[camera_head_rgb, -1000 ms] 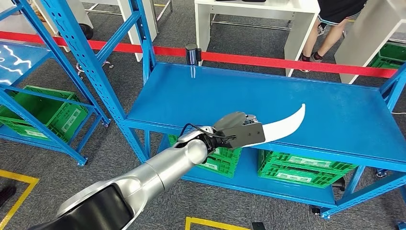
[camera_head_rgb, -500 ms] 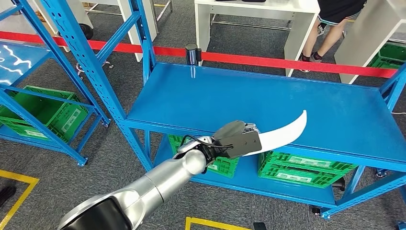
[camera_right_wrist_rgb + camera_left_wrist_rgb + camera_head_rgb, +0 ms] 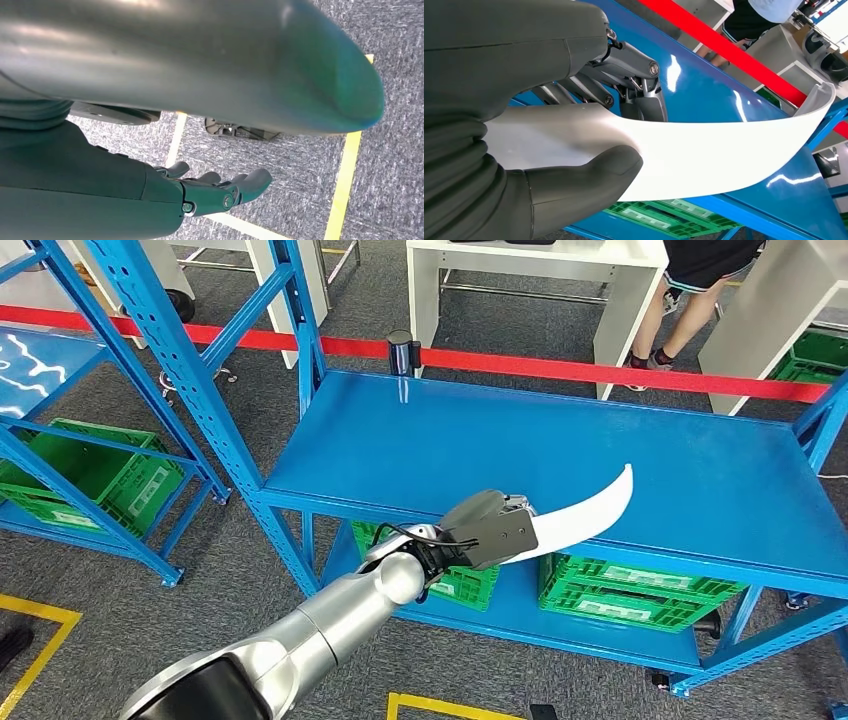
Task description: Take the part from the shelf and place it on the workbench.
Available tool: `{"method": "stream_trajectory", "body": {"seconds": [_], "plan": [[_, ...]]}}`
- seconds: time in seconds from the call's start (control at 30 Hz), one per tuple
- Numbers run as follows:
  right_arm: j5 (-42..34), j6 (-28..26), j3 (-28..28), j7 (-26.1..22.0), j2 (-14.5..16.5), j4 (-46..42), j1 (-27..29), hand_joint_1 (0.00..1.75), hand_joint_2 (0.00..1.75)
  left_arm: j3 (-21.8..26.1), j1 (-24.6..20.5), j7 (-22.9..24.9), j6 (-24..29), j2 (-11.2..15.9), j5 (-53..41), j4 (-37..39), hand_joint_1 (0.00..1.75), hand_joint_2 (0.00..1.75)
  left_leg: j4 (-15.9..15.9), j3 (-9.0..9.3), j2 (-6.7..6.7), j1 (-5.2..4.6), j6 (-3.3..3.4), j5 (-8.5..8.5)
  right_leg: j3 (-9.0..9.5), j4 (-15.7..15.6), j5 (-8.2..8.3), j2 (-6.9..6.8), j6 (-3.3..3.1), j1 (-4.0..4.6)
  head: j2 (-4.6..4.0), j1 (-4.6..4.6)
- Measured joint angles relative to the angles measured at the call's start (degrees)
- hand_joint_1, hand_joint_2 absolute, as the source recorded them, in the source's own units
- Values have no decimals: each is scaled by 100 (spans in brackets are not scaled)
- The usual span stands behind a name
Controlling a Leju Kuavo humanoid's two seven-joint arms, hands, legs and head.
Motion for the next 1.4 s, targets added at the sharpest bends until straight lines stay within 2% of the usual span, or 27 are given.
{"method": "stream_trajectory", "body": {"seconds": [0.27, 0.6, 0.73, 0.83, 0.87, 0.9, 0.93, 1.0, 1.03, 1.07, 1.1, 1.17, 1.2, 1.23, 1.33, 1.37, 1.4], "plan": [[-14, 4, -13, -2, -7, 0, 0, 0, 0, 15, 114, -20, -32, -2, -228, -324, 175, 175, 0, 0, 0, -1, 2, -1, 0, 0, -1, 0, 2, 0, 0, 0], [-39, -16, -40, -35, -8, 0, 9, 0, 0, 15, 681, 143, -89, 70, -363, -1251, 175, 175, 0, -2, 0, -2, 8, -5, 0, -1, -4, 0, 6, 0, 0, 0], [-43, -31, -42, -36, -5, 2, 8, 0, 0, 17, 759, 177, -89, 136, -380, -1345, 175, 175, 28, -26, 0, -36, 62, -24, 4, -21, 12, -10, 49, -33, 0, -1], [-46, -40, -42, -31, 1, 1, 7, 0, 0, 21, 784, 172, -89, 160, -381, -1374, 175, 175, -24, -11, -2, -28, 117, 54, 10, -38, 41, -15, 98, -47, 0, -2], [-46, -44, -42, -29, 3, 1, 5, 0, 0, 22, 785, 164, -89, 160, -386, -1378, 175, 175, -80, 1, 2, -11, 144, 110, -3, -13, -3, -13, 116, -44, 0, 1], [-47, -47, -43, -26, 5, 1, 3, 0, 0, 24, 785, 156, -89, 158, -391, -1380, 175, 175, -139, 4, 7, 10, 172, 163, -48, 99, -125, -7, 130, -40, 0, 9], [-48, -49, -43, -24, 5, 1, 2, 0, 0, 25, 786, 148, -89, 156, -397, -1381, 175, 175, -183, -3, 14, 29, 194, 207, -135, 321, -314, -1, 141, -39, 0, 18], [-50, -49, -45, -20, 4, 2, 4, 0, 0, 27, 803, 140, -89, 157, -403, -1375, 175, 175, -184, -69, 17, 30, 212, 250, -380, 998, -738, 7, 172, -44, 0, 34], [-54, -52, -47, -20, 2, 2, 5, 0, 0, 29, 820, 138, -89, 158, -404, -1370, 175, 175, -165, -111, 18, 32, 204, 262, -461, 1268, -851, 7, 191, -52, 0, 36], [-58, -56, -50, -19, -2, 1, 5, 0, 0, 31, 836, 136, -90, 159, -407, -1367, 175, 175, -138, -156, 18, 38, 192, 274, -460, 1372, -864, 6, 209, -63, 0, 36], [-65, -60, -53, -19, -4, 1, 4, 0, 0, 32, 848, 131, -92, 159, -410, -1364, 175, 175, -102, -203, 18, 49, 178, 285, -350, 1259, -777, 5, 226, -76, 0, 36], [-75, -68, -63, -19, -8, 0, -8, 0, 0, 33, 854, 111, -96, 150, -424, -1365, 175, 175, -6, -304, 14, 79, 134, 299, 91, 583, -544, 4, 255, -106, 0, 40], [-79, -71, -69, -22, -8, 1, -14, 0, 0, 35, 852, 102, -98, 145, -434, -1365, 175, 175, 38, -348, 8, 84, 103, 307, 259, 303, -449, 18, 244, -101, 0, 40], [-82, -76, -76, -24, -8, 1, -18, 0, 0, 37, 850, 93, -100, 135, -445, -1365, 175, 175, 75, -381, 1, 80, 65, 318, 353, 127, -410, 33, 218, -94, 0, 40], [-84, -85, -87, -26, -8, 1, -28, 0, 0, 49, 843, 80, -106, 111, -466, -1363, 175, 175, 85, -428, -20, 67, -66, 390, 306, 83, -353, 57, 68, -79, 0, 31], [-83, -85, -87, -26, -8, 1, -30, 0, 0, 53, 840, 79, -106, 109, -471, -1363, 175, 175, 104, -451, -21, 75, -111, 360, 276, 71, -319, 49, 16, -86, 0, 26], [-83, -84, -87, -26, -8, 2, -29, 0, 0, 54, 839, 79, -106, 109, -474, -1362, 175, 175, 193, -490, -20, 84, -152, 242, 239, 56, -270, 40, -30, -95, 0, 16]]}}
